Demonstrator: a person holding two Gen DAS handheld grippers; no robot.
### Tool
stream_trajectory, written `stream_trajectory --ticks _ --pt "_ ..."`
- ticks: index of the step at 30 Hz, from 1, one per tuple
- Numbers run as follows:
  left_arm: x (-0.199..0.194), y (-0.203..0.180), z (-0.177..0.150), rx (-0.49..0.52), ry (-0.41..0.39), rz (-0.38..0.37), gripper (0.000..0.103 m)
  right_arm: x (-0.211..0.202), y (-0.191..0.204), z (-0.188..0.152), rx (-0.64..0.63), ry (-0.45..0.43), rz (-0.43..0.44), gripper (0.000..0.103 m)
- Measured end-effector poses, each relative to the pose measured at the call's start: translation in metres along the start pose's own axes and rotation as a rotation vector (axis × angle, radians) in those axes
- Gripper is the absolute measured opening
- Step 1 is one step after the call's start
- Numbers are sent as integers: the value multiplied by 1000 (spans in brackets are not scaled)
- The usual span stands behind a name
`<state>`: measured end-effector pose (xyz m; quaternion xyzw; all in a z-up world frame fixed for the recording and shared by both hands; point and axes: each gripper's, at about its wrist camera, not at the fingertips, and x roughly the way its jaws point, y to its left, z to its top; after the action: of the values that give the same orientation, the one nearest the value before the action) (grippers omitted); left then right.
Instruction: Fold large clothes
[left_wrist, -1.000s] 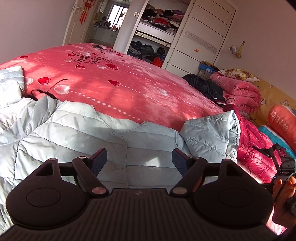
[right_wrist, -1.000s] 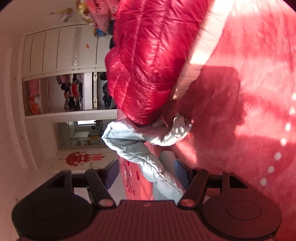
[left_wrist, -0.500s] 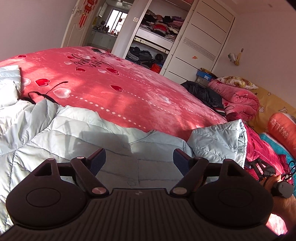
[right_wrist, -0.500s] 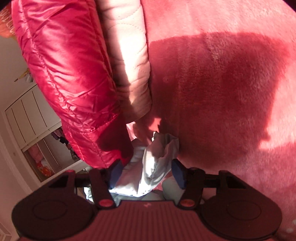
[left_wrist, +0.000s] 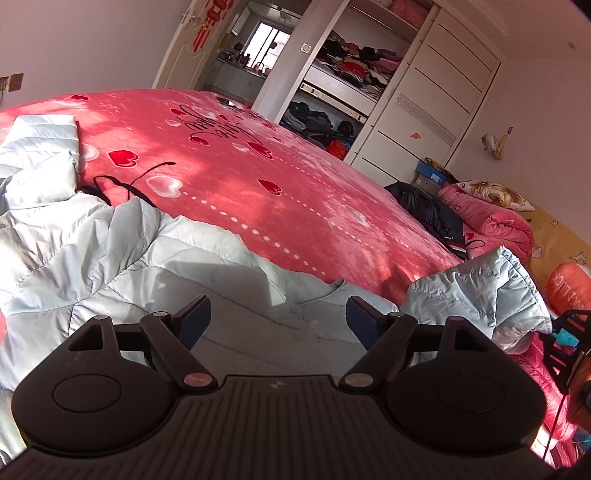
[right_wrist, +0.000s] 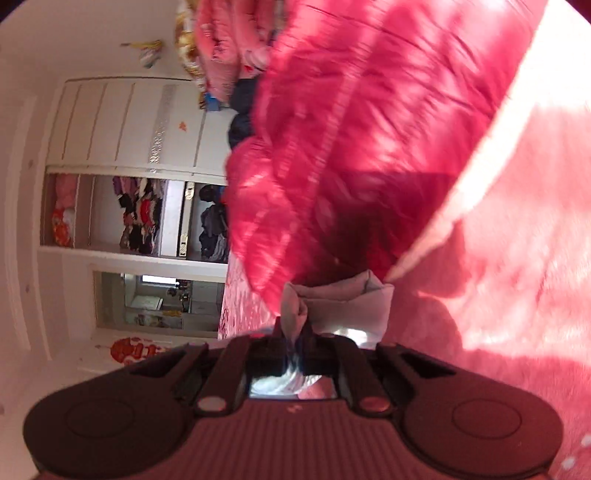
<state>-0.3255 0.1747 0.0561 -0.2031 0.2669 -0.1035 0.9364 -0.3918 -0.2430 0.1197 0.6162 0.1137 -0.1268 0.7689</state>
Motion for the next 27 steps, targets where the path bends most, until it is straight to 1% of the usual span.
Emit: stream_trajectory --ticks 2,3,5,6,7,8,9,11,12,14,17,20,24,27 --pt "-4 4 2 -18 -10 6 98 -12 42 7 -189 -42 1 2" --pt "-7 7 3 -33 -15 9 98 -21 68 9 -308 -73 4 2" --pt "-11 12 8 -60 -27 18 99 -36 114 5 -525 -133 12 2" --pt "-13 14 9 -71 -33 22 99 -39 140 -9 -652 -163 20 2" --pt "-16 18 11 -86 -40 26 99 -44 158 -14 -730 -178 28 2" --pt "-18 20 12 -98 -46 31 99 -44 177 -29 -818 -188 45 2" --pt "-21 23 13 -108 -52 37 99 -34 199 -46 -912 -188 66 2" --pt "-26 32 20 -128 -69 55 99 -30 224 -75 -1042 -171 108 2" --pt "-29 35 21 -137 -75 62 99 -31 234 -95 -1104 -141 158 2" --pt "-35 44 26 -166 -94 78 99 -29 245 -124 -1161 -87 228 2" --pt "-47 59 34 -204 -125 105 99 -10 260 -168 -1222 50 350 2" --pt "-58 75 43 -239 -155 136 99 8 263 -217 -1260 178 425 2" --pt "-71 101 51 -307 -182 183 99 29 248 -281 -1295 311 471 2" --pt "-80 118 54 -354 -192 201 99 44 230 -321 -1305 387 472 2"
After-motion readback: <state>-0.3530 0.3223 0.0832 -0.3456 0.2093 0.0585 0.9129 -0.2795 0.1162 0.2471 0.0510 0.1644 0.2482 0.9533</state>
